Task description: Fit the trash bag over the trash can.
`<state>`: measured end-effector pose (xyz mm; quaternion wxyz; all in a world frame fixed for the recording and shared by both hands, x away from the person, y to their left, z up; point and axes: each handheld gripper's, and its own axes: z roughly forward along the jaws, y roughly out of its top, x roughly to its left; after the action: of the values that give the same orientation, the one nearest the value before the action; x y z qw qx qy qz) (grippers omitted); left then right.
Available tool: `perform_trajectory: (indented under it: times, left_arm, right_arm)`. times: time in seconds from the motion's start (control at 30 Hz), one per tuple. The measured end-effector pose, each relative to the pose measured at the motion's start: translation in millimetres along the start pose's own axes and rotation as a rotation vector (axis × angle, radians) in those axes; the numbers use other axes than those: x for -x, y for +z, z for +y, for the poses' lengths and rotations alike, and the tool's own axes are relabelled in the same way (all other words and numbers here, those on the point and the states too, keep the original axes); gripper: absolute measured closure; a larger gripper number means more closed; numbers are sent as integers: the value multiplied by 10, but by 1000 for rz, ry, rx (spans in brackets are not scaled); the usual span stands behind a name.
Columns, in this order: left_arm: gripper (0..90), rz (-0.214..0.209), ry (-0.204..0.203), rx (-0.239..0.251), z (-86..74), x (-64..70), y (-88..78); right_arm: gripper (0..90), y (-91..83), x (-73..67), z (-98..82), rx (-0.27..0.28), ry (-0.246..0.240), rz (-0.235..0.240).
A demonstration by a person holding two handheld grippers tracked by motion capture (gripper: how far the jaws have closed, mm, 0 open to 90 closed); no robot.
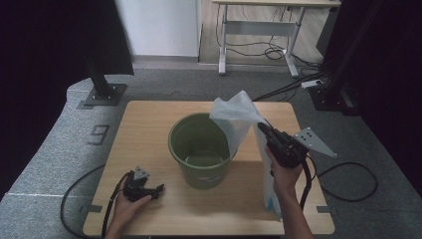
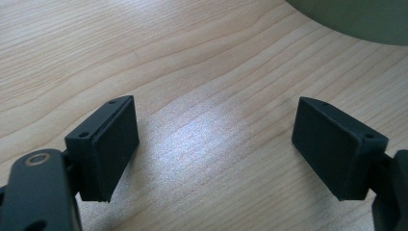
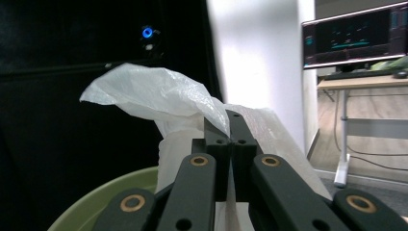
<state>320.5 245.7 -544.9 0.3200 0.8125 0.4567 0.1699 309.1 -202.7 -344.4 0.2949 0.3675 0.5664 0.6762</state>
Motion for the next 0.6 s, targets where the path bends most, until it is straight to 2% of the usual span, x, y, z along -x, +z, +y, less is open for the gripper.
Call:
perform_trajectory:
  times: [0.2,0.23,0.3,0.33,0.37,0.47,0.6]
  left_arm:
    - [160,0,0,0,0,0,0]
    - [160,0,0,0,0,0,0]
    - [160,0,0,0,0,0,0]
    - [160,0,0,0,0,0,0]
    - [160,0,0,0,0,0,0]
    - [160,1,0,0,0,0,1]
    - [160,1,-1,1,-1,1,1]
  right_arm:
    - [885,56,-136,-129,-35,-41,16]
    - [885,89,-191,-208,-61,-65,23]
    - [885,103,-206,-238,-70,-73,26]
    - [885,145,-238,-329,-95,-87,32]
    - [885,145,-238,-329,-95,-87,32]
    - [884,173,-262,-468,-111,-129,23]
    - [884,169,-260,-584,-132,-130,29]
